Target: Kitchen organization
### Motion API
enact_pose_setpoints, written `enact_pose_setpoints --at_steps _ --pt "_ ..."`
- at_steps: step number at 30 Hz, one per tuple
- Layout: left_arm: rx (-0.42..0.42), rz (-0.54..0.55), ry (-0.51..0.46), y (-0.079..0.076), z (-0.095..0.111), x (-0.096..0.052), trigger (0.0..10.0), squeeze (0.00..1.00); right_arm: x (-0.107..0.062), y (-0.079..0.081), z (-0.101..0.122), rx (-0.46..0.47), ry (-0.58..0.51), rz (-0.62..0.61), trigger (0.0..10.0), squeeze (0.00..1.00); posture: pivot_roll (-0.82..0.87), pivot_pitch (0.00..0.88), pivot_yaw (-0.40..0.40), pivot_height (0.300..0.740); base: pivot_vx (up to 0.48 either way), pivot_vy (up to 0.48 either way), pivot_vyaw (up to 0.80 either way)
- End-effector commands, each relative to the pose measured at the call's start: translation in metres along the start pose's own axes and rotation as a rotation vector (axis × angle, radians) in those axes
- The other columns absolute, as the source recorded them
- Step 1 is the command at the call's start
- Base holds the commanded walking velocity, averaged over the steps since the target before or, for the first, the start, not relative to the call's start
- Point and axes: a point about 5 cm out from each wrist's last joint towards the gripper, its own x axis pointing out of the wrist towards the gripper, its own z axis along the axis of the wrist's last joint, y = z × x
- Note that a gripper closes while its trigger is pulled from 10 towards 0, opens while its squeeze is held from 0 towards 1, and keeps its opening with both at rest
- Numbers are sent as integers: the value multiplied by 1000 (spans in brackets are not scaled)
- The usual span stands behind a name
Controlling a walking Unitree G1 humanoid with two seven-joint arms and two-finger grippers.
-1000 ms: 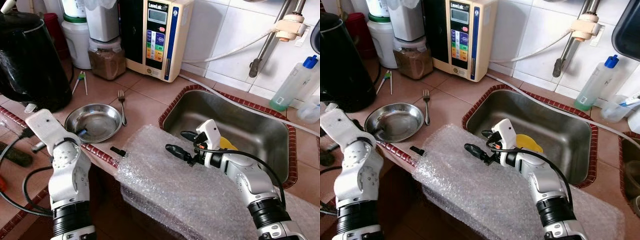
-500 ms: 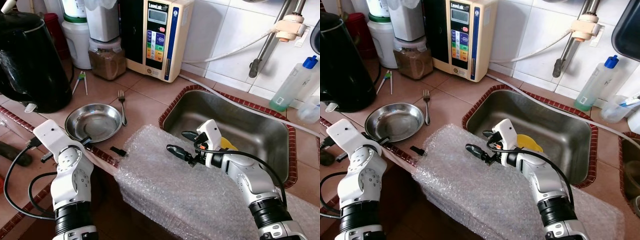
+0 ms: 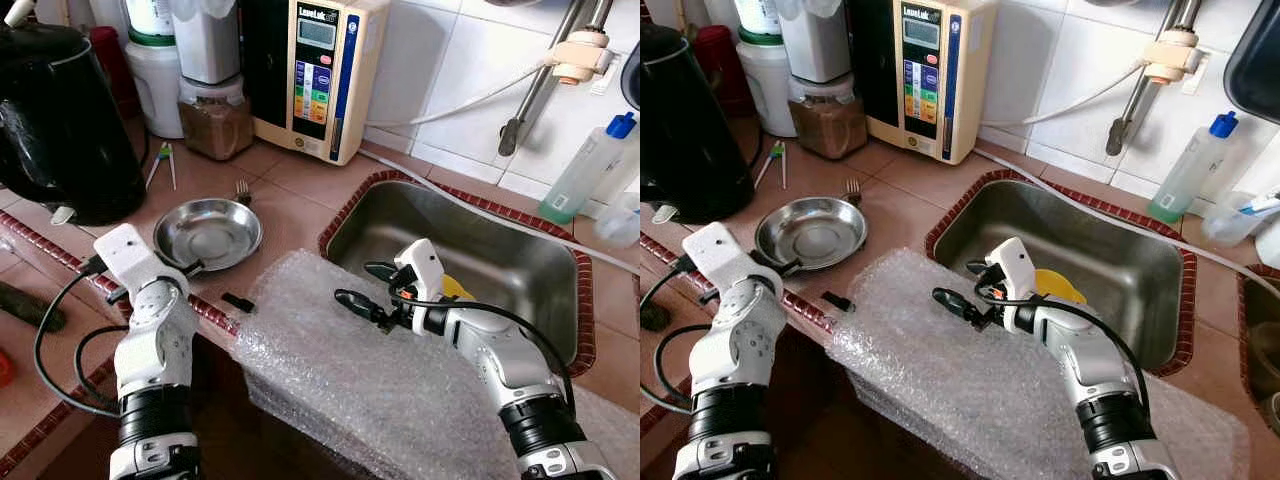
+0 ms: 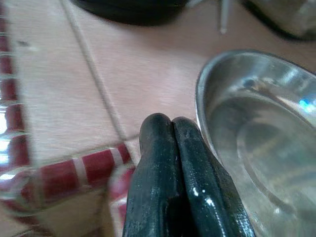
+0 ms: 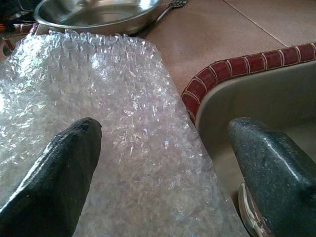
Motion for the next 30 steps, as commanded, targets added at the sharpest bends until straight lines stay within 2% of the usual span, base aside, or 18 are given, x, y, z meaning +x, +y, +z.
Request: enact_pose_setpoints --at_steps 1,3,4,5,9,10,13,17,19,22,23,26,28,30 --pt "39 -72 46 -14 -6 0 5490 0 -1 -2 1 -10 5 -2 10000 0 -21 0 -63 740 0 0 0" --pt "73 -124 77 -21 -13 -1 7529 0 -1 -2 1 -10 5 -3 10000 0 -24 0 -61 740 0 0 0" --pt "78 -131 81 -21 -14 -1 7529 0 -1 -2 1 -10 5 -3 10000 0 -24 0 -61 740 0 0 0" --pt "85 -152 88 -23 -16 -2 9765 0 -1 -2 2 -10 4 -5 10000 0 -26 0 -60 740 0 0 0" --pt "125 -90 39 -14 -12 -3 10000 0 -2 -3 1 -8 5 -9 10000 0 -22 0 -59 740 0 0 0" --pt "118 -82 19 -12 -9 -3 10000 1000 -2 -3 0 -7 5 -8 10000 0 -19 2 -59 740 0 0 0" --pt "99 -60 -21 -7 -4 -4 10000 1000 -2 -2 0 -5 6 -7 10000 0 -17 2 -60 740 0 0 0" --pt "94 -4 -172 1 20 -9 10000 1000 2 -1 1 -3 1 0 10000 0 -6 0 -62 740 0 0 0" --pt "89 -11 -198 -1 27 -8 10000 1000 2 -1 1 -3 1 1 10000 0 -2 2 -62 740 0 0 0" --pt "89 -15 -186 -3 32 -5 10000 1000 3 0 1 -3 0 3 10000 0 0 3 -60 740 0 0 0" --pt "95 -33 -157 -9 39 1 10000 1000 4 1 1 -1 -2 6 10000 0 -3 6 -57 740 0 0 0" --pt "92 -53 -143 -16 43 4 10000 1000 5 2 1 0 -5 7 10000 0 -5 11 -53 740 0 0 0" --pt "70 -66 -57 -22 38 9 10000 1000 5 3 0 1 -6 8 10000 0 -8 13 -46 740 0 0 0" --pt "66 -73 -35 -25 36 12 10000 1000 4 4 0 2 -6 9 10000 0 -9 18 -40 740 0 0 0"
